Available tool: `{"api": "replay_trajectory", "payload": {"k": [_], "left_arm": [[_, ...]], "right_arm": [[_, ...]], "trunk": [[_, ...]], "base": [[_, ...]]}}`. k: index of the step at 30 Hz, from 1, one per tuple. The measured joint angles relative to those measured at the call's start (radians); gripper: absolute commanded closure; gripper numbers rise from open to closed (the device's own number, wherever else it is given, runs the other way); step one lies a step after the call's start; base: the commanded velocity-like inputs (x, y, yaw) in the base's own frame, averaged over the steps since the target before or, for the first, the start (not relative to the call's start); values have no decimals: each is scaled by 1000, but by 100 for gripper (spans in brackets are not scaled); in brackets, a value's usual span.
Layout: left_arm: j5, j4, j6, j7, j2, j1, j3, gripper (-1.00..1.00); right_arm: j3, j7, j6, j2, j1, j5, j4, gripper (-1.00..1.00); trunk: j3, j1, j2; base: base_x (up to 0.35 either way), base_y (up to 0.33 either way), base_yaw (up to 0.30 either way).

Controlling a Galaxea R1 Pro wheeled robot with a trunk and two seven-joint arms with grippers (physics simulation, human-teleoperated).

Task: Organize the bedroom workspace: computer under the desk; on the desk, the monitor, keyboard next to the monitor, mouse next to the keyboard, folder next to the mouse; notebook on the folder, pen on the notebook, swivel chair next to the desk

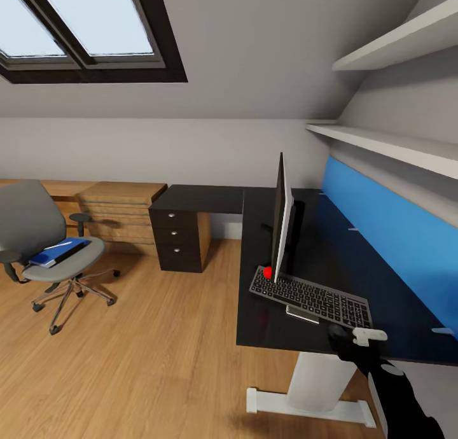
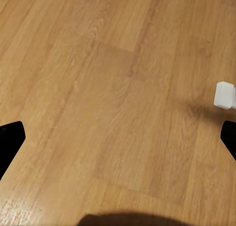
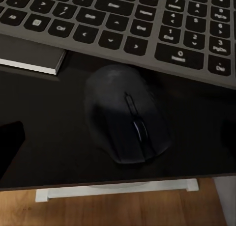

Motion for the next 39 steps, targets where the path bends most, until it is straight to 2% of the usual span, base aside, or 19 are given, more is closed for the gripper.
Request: {"api": "replay_trajectory", "payload": {"k": [39], "left_arm": [[3,1,-1,1,2,0,4,-100]], "right_arm": [[1,-3,-25,1,0,2,18,-100]], "trunk": [[0,0,0]], "base": [[1,-2,0]]}}
